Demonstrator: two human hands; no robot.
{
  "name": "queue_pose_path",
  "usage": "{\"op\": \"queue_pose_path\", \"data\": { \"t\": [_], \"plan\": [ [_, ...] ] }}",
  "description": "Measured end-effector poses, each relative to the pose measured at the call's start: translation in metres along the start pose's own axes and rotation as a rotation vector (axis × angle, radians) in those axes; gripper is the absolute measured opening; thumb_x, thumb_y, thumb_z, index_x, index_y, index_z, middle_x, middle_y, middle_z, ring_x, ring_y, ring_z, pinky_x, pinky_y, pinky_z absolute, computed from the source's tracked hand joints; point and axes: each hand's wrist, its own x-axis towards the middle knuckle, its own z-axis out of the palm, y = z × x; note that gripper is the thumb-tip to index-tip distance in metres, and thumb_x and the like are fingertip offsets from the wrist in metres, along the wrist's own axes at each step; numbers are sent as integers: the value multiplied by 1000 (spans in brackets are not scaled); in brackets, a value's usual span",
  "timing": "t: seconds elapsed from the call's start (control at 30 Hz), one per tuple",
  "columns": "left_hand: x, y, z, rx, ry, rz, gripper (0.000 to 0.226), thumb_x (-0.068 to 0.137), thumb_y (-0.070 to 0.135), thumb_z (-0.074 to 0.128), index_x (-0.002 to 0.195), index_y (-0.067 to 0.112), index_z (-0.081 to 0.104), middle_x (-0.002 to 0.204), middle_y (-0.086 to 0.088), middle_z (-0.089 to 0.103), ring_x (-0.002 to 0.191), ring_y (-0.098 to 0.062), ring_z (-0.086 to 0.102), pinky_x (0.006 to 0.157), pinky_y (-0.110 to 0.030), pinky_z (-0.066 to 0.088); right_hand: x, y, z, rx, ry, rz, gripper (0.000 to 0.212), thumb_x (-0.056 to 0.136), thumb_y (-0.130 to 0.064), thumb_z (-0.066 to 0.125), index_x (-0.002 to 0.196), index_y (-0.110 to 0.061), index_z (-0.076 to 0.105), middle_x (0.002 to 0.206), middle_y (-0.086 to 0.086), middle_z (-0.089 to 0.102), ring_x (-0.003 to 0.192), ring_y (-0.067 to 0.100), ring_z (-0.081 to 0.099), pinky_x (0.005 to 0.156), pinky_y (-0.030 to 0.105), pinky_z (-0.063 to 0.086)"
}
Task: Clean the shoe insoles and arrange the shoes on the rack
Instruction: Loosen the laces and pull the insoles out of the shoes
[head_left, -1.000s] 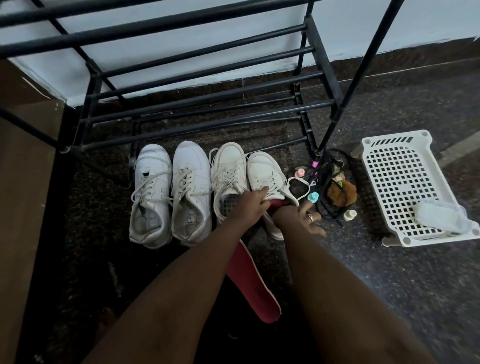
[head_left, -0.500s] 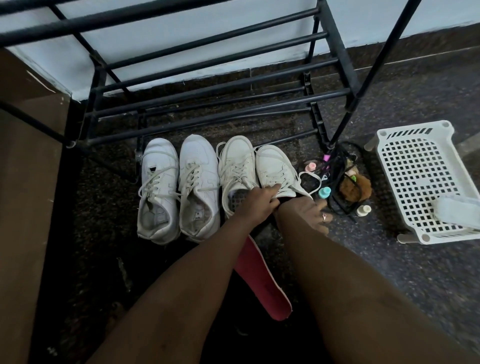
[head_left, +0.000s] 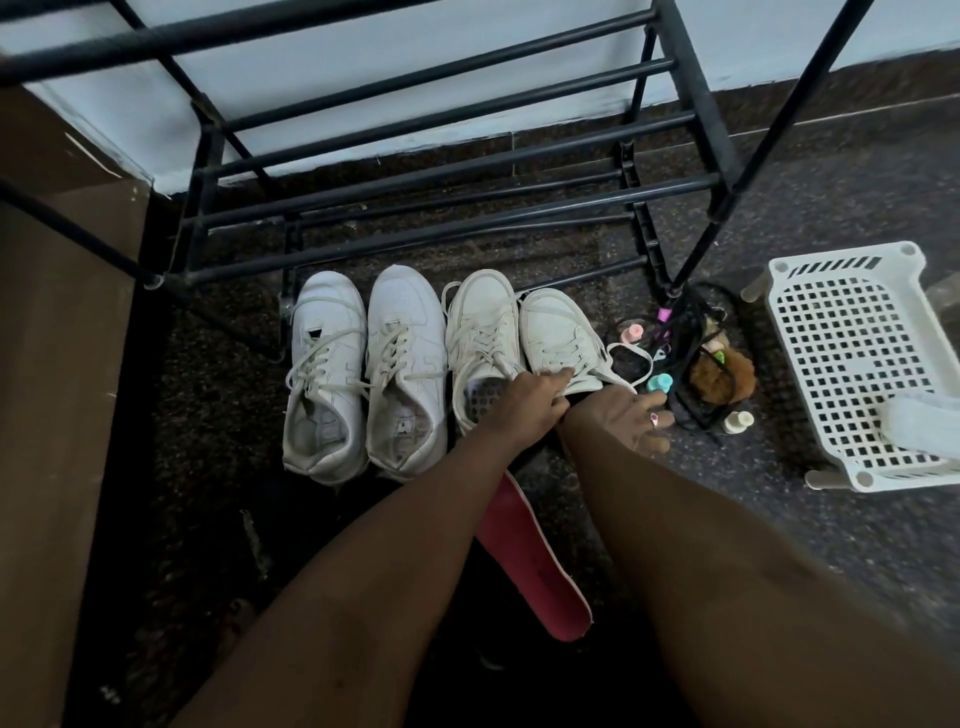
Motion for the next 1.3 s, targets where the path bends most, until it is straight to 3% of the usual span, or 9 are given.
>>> {"op": "queue_pose_path", "data": {
  "t": [0.23, 0.43, 0.53, 0.67, 0.9, 1.0, 1.13, 1.2, 1.3],
  "plan": [
    [4, 19, -5, 53, -43, -60, 42, 92, 7, 43, 134, 4, 46, 107, -24, 60, 102, -35, 55, 79, -41, 46, 15, 14, -29, 266, -184, -55, 34, 88, -27, 54, 116, -8, 57, 133, 9, 24, 121, 33, 27, 103, 49, 26],
    [7, 23, -2, 51, -21, -106, 41, 92, 8, 44, 133, 3, 45, 113, -23, 61, 110, -36, 53, 84, -42, 43, 18, 23, -55, 993, -556, 83, 13, 81, -2, 61, 91, -3, 53, 94, 15, 56, 62, 21, 56, 64, 28, 53],
    [6, 23, 0, 42, 0, -103, 43, 93, 10, 46, 135, 5, 44, 114, -22, 61, 111, -35, 53, 83, -40, 43, 20, 31, -45, 925, -541, -18, 21, 81, -3, 64, 101, -7, 61, 93, 12, 62, 61, 16, 60, 40, 19, 50],
    [6, 23, 2, 0, 13, -114, 45, 92, 10, 46, 137, 6, 44, 115, -22, 61, 111, -36, 53, 85, -41, 44, 13, 39, -40, 616, -181, -185, 18, 77, -11, 71, 95, -10, 71, 121, 16, 55, 99, 31, 60, 84, 38, 52],
    [5, 21, 5, -47, 38, -125, 47, 92, 9, 46, 139, 6, 43, 112, -22, 62, 107, -36, 55, 85, -40, 45, -2, 27, -48, 137, -181, -216, 35, 90, -19, 56, 121, -2, 54, 146, 9, 15, 129, 34, 26, 102, 46, 32],
    [6, 20, 7, -68, 49, -122, 49, 91, 8, 46, 140, 6, 42, 111, -24, 61, 106, -37, 55, 84, -41, 44, 9, 29, -52, 277, -276, -197, 40, 87, -25, 55, 116, 2, 55, 144, 14, 26, 124, 33, 33, 99, 46, 34],
    [7, 19, 9, -95, 66, -118, 49, 92, 7, 45, 140, 5, 41, 113, -25, 60, 108, -37, 55, 86, -41, 43, 6, 28, -60, 798, -447, -52, 39, 86, -6, 59, 121, 5, 47, 81, 9, 38, 74, 17, 46, 65, 32, 45],
    [6, 18, 11, -134, 86, -128, 48, 92, 7, 45, 140, 5, 42, 115, -24, 60, 108, -36, 55, 87, -40, 43, 3, 31, -65, 998, -487, 64, 30, 81, -4, 60, 110, 2, 55, 88, 12, 45, 67, 19, 48, 48, 26, 38],
    [6, 20, 13, -170, 110, -152, 48, 91, 7, 47, 139, 5, 44, 116, -23, 61, 108, -35, 56, 88, -38, 44, -1, 36, -66, 1076, -516, 73, 12, 86, -10, 52, 75, -15, 52, 92, 7, 56, 76, 20, 56, 55, 25, 46]
  ]
}}
